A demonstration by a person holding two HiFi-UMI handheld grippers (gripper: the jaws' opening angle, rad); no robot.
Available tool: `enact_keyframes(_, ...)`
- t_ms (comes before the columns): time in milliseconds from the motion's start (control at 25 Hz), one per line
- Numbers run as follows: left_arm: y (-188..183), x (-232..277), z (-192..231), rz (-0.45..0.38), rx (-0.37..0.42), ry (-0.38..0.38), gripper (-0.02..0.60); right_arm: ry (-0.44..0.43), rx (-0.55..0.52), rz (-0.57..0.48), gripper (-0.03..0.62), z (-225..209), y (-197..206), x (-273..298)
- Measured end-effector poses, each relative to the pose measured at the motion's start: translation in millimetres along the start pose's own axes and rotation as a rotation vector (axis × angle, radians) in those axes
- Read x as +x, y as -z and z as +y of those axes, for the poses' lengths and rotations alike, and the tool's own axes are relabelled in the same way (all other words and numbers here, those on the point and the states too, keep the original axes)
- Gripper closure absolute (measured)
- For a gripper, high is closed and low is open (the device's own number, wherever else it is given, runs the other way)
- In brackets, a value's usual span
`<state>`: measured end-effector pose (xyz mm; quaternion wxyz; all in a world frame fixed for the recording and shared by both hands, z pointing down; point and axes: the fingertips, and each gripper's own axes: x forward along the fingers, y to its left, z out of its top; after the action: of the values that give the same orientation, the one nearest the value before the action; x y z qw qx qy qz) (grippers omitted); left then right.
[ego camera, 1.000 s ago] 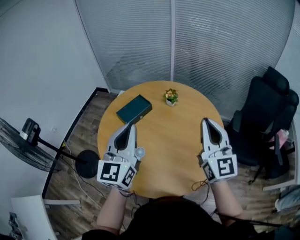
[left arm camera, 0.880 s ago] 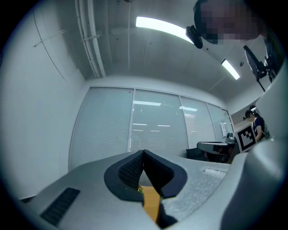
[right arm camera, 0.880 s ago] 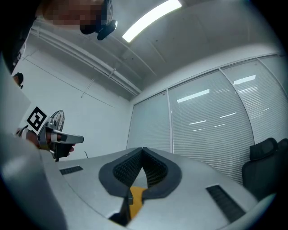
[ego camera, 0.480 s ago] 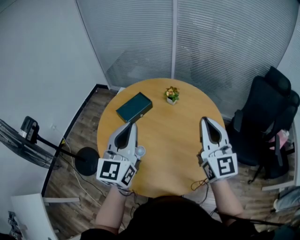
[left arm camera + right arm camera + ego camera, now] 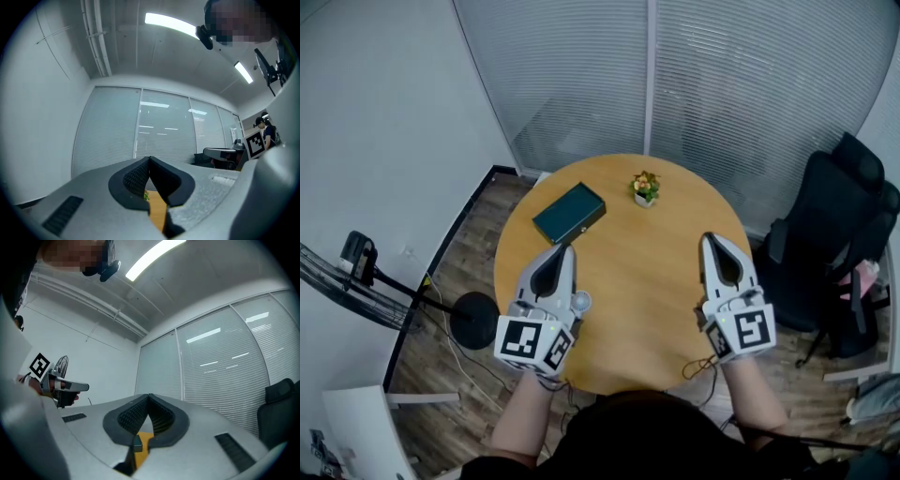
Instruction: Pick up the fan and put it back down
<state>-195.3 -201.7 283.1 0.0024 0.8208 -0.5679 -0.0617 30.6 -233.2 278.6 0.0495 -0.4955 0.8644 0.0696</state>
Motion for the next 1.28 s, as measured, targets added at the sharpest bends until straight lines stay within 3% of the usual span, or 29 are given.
enact_keyframes(1280,9,-8,-2,0.024,-0.009,-0.015,0.575,-0.002,0.032,0.002,0.591,0,4,-7)
